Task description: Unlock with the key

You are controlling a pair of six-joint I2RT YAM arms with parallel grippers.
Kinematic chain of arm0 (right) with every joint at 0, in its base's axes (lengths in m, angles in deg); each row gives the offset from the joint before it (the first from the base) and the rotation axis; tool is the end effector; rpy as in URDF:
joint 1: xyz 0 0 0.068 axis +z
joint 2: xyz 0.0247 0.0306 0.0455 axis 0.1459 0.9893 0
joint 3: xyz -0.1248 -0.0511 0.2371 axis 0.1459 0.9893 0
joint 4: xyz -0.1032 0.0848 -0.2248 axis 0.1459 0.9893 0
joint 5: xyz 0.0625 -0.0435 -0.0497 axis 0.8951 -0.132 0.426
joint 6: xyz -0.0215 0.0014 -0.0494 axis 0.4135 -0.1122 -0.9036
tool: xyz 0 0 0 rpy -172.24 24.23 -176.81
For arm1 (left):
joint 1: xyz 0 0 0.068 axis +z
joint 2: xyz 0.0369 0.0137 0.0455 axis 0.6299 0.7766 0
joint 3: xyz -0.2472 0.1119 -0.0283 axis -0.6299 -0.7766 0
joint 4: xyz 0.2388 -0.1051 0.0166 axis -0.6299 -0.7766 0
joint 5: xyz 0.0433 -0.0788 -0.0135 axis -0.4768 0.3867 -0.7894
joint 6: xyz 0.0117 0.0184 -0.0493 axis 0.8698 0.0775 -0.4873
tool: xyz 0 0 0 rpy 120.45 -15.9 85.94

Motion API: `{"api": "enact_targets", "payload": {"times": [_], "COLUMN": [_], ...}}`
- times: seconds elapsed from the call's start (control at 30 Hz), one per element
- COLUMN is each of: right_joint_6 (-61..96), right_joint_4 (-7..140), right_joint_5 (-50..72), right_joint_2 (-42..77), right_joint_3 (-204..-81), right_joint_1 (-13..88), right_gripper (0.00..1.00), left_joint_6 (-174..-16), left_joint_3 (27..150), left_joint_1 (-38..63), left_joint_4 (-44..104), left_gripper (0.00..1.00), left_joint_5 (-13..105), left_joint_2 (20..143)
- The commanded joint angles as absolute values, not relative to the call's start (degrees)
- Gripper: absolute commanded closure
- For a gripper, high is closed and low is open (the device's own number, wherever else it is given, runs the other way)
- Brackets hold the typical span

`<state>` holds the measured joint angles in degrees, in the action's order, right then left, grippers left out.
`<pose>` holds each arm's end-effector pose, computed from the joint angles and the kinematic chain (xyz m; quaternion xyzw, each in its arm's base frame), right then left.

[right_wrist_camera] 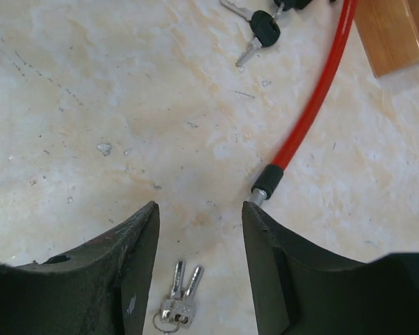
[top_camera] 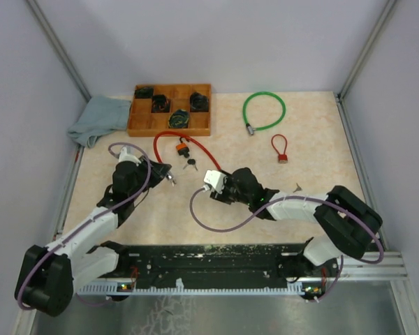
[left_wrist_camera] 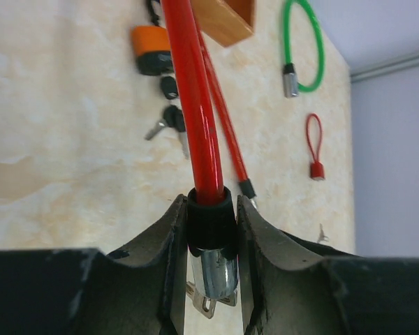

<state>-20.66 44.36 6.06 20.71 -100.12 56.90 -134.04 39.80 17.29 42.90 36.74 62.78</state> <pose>0.1908 0.2189 0.1682 -0.5648 0.6547 0.0990 0.4925 0.2020 -0.0802 0.2172 -0.2081 0.7815 -0.3451 0.4764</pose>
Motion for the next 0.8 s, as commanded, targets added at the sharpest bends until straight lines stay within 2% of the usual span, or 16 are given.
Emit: {"api": "enact_targets", "payload": {"times": [0.0,0.1,0.33,0.4,0.53,0.6,0.77], "right_joint_6": [-10.6,-5.8,2.4,4.5,7.9,9.8,15.4], "right_joint_4": [40.4,43.2,50.7,52.8,56.1,57.3,59.4], "right_joint_5": [3.6,2.7,-3.3,-4.2,-4.5,-4.9,-3.6], "right_joint_2": [15.3,13.1,10.4,10.4,11.5,12.5,16.5], "right_joint_3": [-98.9,-99.5,-102.4,-103.7,-106.4,-108.3,-114.4], "right_joint_1": [54.8,53.6,50.4,49.0,45.5,43.6,36.0], "right_gripper": [0.49,0.47,0.46,0.46,0.45,0.40,0.38], "left_joint_6": [-130.3,-130.6,-131.3,-131.1,-130.5,-130.2,-128.0], "left_joint_3": [38.7,38.3,40.7,41.8,42.3,42.1,42.5], "left_joint_1": [21.1,23.5,27.0,27.2,27.4,27.5,27.6], "left_joint_4": [45.5,44.2,34.5,30.9,27.9,27.8,26.0], "left_gripper": [1.00,0.95,0.74,0.62,0.48,0.39,0.23], "left_joint_5": [33.9,34.0,30.9,28.8,26.2,25.1,22.1], "left_joint_2": [65.5,68.0,72.2,72.3,71.6,70.9,67.6]}}
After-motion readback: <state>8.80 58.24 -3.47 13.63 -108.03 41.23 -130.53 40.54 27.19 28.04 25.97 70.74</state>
